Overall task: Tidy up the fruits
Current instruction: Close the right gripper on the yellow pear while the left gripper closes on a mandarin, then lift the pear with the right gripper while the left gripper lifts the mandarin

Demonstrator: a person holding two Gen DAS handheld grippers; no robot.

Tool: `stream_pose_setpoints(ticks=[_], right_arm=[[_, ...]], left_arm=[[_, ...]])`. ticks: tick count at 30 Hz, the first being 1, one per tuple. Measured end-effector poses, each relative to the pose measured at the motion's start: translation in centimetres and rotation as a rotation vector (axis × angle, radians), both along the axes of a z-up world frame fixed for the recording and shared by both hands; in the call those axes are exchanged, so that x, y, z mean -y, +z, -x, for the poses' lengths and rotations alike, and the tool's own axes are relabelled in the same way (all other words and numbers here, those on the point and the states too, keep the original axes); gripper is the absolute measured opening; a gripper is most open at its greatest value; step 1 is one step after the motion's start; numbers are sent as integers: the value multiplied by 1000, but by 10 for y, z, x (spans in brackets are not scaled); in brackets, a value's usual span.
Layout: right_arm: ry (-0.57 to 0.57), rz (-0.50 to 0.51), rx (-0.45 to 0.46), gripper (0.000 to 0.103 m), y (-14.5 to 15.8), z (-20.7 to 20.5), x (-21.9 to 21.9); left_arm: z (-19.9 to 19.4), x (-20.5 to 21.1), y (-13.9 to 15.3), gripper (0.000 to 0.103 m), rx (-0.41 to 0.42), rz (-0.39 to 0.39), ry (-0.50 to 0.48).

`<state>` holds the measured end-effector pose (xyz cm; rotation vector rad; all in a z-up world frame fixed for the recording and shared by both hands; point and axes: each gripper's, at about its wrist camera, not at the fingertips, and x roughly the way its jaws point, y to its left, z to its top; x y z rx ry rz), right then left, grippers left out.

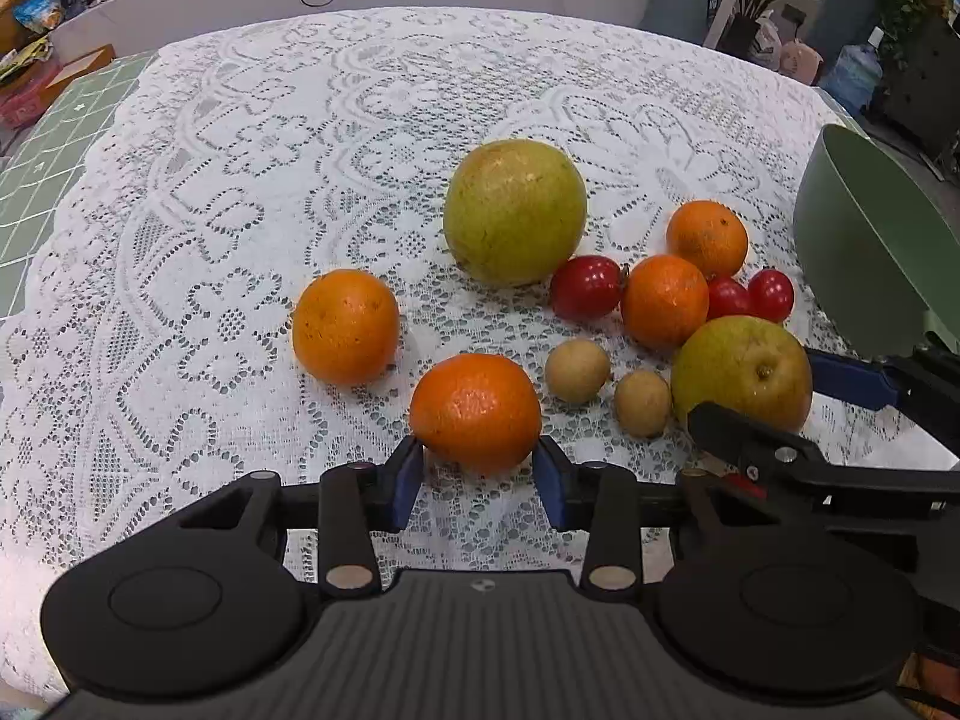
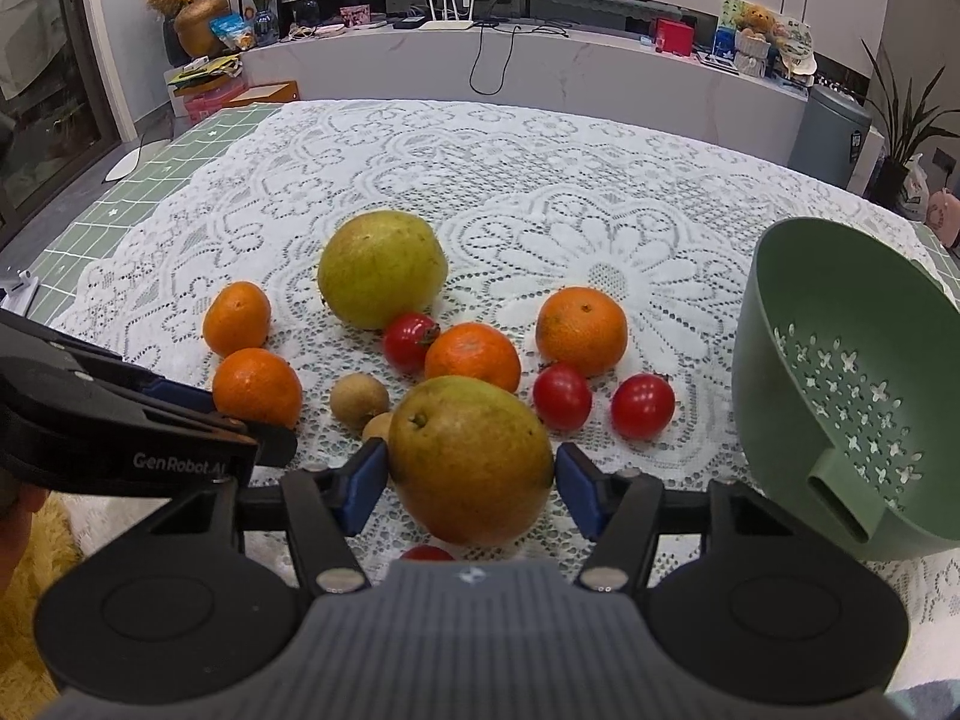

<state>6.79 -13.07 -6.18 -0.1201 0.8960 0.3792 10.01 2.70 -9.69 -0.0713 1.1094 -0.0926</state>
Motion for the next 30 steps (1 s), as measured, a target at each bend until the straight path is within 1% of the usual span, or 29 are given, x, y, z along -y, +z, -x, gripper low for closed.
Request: stream_pose_setpoints(ticks=[4,8,15,16,17,18,20,22,24,26,27,30], right_arm=[[-11,-4,5,59,1,1,2],[-34,-23,10,58,3,2,6],[-52,-63,35,58,11,8,14],[-57,-70,39,58,12,8,15],[-63,-78,40,58,13,10,18],[-67,-85,40,58,14,10,19],[-83,-106,35,58,16,11,24],[-95,-125,31,58,18,11,29],[-101,-128,25,58,18,12,31],[-105,-126,11,58,16,12,31],[-108,-127,0,58,15,11,31],[-136,-149,-39,58,14,9,39]], left_arm=[[1,1,5,42,11,1,18],[7,3,16,39,41,-1,19],[18,6,34,31,74,16,21],[20,6,35,11,81,23,20],[23,6,37,2,89,30,16],[25,6,40,0,96,39,15],[30,6,45,0,114,56,12],[32,8,47,0,117,39,2],[31,9,44,0,96,33,-14],[32,10,40,2,66,45,-31],[33,11,38,6,57,49,-42],[41,19,35,26,22,62,-122]])
